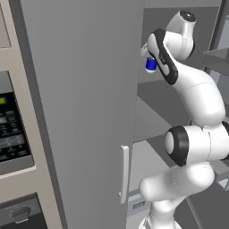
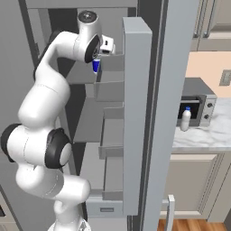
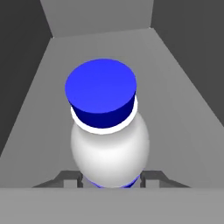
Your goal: Take the bottled waters from the counter and place them in the freezer to freeze. Close the freezer door after placing the bottles.
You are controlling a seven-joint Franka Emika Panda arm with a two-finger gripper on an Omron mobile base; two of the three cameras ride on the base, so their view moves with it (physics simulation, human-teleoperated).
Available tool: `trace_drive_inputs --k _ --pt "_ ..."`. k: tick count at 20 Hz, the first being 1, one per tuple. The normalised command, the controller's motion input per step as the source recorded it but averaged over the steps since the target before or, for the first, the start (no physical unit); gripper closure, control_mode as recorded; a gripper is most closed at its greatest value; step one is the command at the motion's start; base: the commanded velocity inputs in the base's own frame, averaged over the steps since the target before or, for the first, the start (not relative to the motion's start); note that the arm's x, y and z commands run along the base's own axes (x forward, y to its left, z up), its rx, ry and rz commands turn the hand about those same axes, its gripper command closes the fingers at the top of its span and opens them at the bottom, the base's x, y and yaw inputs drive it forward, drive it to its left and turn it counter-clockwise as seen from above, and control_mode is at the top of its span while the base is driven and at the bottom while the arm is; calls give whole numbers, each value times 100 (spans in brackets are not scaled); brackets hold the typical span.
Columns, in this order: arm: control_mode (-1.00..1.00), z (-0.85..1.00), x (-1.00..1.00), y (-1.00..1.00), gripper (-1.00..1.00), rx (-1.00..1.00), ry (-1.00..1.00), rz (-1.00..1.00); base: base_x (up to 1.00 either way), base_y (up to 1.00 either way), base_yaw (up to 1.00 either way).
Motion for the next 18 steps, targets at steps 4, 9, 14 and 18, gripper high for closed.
trace_drive_inputs --k 4,9,14,18 --pt "-100 -25 14 0 100 0 1 0 0 0 0" --pt "-100 -19 3 1 100 0 4 0 0 0 0" --pt "-100 -11 1 7 -100 0 1 0 0 0 0" --pt "-100 -3 4 0 -100 0 0 0 0 0 0"
